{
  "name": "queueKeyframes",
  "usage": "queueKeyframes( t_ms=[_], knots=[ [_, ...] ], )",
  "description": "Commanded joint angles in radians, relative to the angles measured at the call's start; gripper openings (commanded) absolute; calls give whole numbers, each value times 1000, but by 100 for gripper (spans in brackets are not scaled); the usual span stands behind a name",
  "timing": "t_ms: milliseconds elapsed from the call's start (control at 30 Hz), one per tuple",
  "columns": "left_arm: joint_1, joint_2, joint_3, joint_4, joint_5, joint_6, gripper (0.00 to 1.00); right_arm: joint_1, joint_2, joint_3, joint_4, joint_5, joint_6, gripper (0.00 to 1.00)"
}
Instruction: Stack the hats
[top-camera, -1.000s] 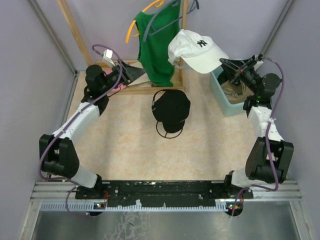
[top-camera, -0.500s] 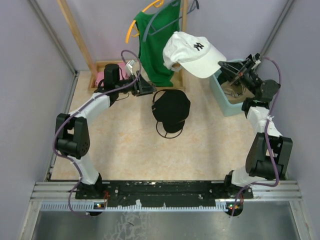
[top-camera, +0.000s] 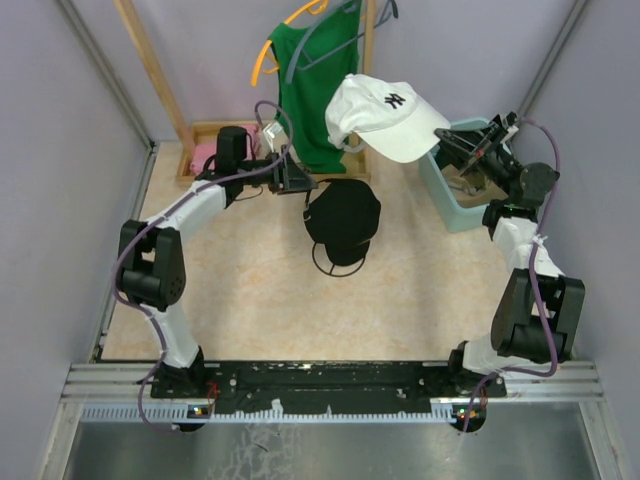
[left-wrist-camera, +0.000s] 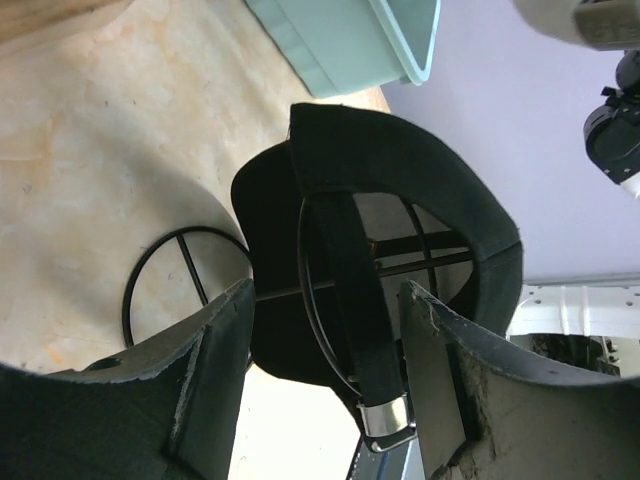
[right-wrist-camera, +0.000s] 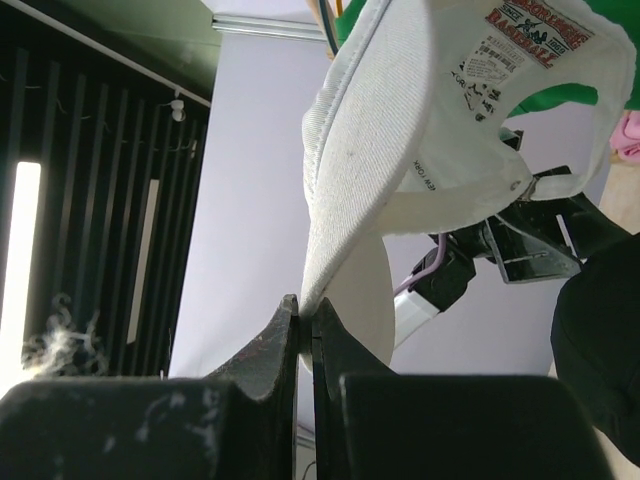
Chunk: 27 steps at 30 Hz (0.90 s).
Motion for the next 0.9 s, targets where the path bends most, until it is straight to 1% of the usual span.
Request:
queueKeyframes(
  t_ms=[0, 133, 200, 233, 267, 300, 333, 367, 400, 500, 600, 700, 800, 867],
  knots=[
    [-13, 24, 37, -55, 28, 61, 65, 1, -35, 24, 37, 4, -13, 0],
    [-25, 39, 58, -78, 27, 75, 64, 0, -35, 18, 34, 3, -18, 0],
    [-31, 48, 68, -90, 24, 82, 59, 1, -33, 10, 35, 3, -18, 0],
    [-32, 54, 70, -93, 24, 82, 51, 0, -33, 9, 34, 3, -18, 0],
    [-33, 58, 72, -98, 24, 81, 37, 1, -33, 8, 37, 2, -16, 0],
    [-33, 59, 71, -101, 18, 80, 28, 0, -34, 10, 37, -2, -16, 0],
    [-32, 59, 66, -101, 10, 79, 20, 0, -35, 10, 35, -6, -18, 0],
    [-33, 56, 57, -106, -1, 78, 14, 0, -35, 11, 36, -10, -18, 0],
    [-33, 51, 45, -105, -14, 82, 11, 0, -35, 10, 38, -17, -18, 0],
    [-28, 46, -3, -114, -32, 90, 7, 4, -33, 8, 35, -38, -23, 0],
    [-12, 45, -44, -161, -48, 94, 5, 27, -25, 19, 26, -65, -34, 0],
    [7, 18, -120, -144, -85, 75, 2, 57, -9, 25, 41, -83, -38, 0],
    [21, -24, -192, -123, -110, 52, 0, 79, 34, 15, 138, -87, 19, 0],
    [27, -55, -237, -111, -122, 42, 0, 94, 73, 9, 263, -82, 79, 0]
  ],
)
